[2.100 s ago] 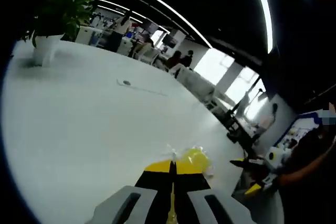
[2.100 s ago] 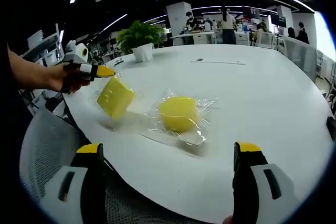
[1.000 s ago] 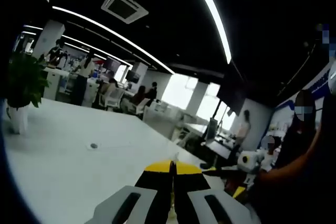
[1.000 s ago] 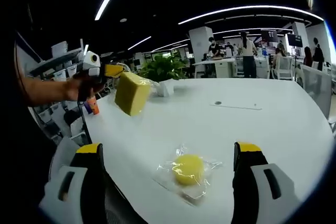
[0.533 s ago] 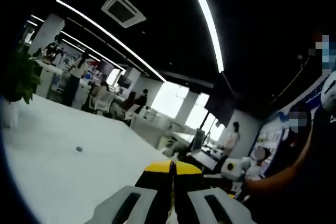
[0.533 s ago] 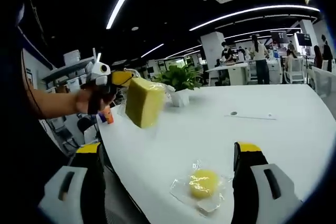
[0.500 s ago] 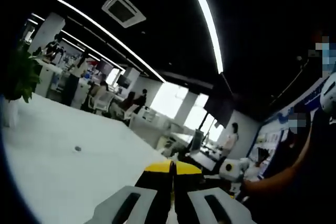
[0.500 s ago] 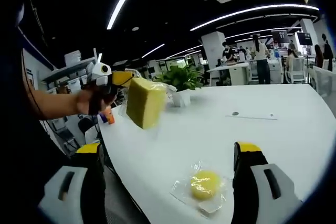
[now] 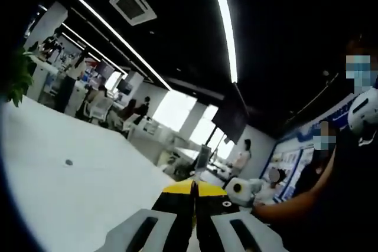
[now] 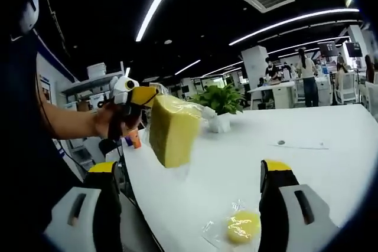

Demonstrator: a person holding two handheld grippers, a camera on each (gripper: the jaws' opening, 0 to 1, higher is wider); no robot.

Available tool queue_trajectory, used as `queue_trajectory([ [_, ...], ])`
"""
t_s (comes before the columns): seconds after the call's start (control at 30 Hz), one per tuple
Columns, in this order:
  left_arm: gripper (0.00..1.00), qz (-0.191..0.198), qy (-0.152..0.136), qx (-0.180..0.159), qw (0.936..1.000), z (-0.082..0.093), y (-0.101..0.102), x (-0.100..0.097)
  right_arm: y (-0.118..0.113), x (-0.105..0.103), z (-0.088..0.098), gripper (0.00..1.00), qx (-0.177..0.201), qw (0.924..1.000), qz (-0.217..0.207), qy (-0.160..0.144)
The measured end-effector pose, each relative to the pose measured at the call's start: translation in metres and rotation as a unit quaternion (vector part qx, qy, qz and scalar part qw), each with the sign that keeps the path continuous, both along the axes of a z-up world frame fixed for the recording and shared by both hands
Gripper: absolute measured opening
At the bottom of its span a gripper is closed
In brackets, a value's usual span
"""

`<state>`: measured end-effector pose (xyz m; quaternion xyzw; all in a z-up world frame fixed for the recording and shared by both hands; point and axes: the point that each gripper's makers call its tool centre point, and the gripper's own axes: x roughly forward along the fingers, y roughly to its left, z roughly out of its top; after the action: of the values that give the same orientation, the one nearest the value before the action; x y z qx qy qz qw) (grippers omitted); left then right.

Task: Compare the silicone blocks by pressing each to a similar depth, holding the contact briefly, and releasing to observe deformation and rebound differences across the visible hardness samples.

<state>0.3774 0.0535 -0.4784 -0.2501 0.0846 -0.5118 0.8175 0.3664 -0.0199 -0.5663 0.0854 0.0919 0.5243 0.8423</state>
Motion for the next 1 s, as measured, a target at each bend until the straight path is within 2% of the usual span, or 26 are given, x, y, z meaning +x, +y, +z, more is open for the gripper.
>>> queue_trajectory([
  [0.13,0.00,-0.021,-0.002,-0.014,0.9997,0.006,-0.007,-0.008,0.013,-0.003,0.004,0.89,0.007,0.9997,0.022,-0.004],
  [0.33,0.00,-0.034,-0.002,-0.024,0.9991,0.011,-0.010,-0.012,0.031,-0.009,0.007,0.77,0.025,0.9983,0.053,0.002],
  [0.5,0.00,-0.038,0.004,-0.039,0.9985,0.015,-0.009,-0.012,0.036,-0.012,0.013,0.64,0.031,0.9970,0.070,-0.004],
  [0.6,0.00,-0.048,0.014,-0.054,0.9973,0.018,-0.010,-0.014,0.038,-0.011,0.029,0.63,0.065,0.9952,0.072,-0.002],
  [0.77,0.00,-0.059,0.014,-0.065,0.9961,0.023,-0.012,-0.016,0.042,-0.014,0.040,0.59,0.079,0.9929,0.088,-0.010],
  [1.0,0.00,-0.063,0.012,-0.074,0.9952,0.028,-0.015,-0.017,0.042,-0.017,0.042,0.43,0.086,0.9909,0.104,-0.005],
])
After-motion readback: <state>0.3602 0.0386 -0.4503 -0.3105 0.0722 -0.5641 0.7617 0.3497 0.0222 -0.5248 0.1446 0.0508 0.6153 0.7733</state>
